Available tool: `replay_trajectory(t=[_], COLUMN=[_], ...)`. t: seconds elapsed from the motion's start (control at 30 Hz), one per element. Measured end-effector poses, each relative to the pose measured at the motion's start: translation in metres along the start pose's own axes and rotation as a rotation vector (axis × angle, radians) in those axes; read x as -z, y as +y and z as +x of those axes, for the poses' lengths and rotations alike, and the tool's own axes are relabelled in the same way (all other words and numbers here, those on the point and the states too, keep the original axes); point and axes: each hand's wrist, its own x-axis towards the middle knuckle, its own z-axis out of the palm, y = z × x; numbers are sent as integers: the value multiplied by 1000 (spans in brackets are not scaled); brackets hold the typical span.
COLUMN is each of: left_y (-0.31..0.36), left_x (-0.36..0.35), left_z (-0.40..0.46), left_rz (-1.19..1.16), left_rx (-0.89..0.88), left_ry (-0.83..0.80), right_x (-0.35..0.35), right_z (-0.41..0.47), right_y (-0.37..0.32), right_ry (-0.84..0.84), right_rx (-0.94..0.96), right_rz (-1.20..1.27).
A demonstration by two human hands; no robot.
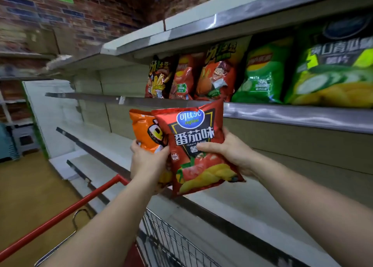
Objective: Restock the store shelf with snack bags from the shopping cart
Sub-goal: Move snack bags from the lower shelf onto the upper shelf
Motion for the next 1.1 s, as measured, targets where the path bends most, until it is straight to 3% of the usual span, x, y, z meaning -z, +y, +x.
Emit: replay_trajectory(t=[0.27,0.6,0.83,1.1], left_y=[31,67,103,126], left_x=[-6,-23,-43,-62], left_z=[-51,-114,-130,-158], left_rz=[-145,-273,-377,-462], left_rx=[-104,-174,-297,-428], left_ry=[-70,-185,-407,-679], right_x=[47,101,119,113], right_z=[-60,-131,-187,-245], right_y=[-34,-67,-110,-137], right_ry=[92,368,564,909], right_rx=[124,201,238,249], right_rz=[-23,-226,-287,-441])
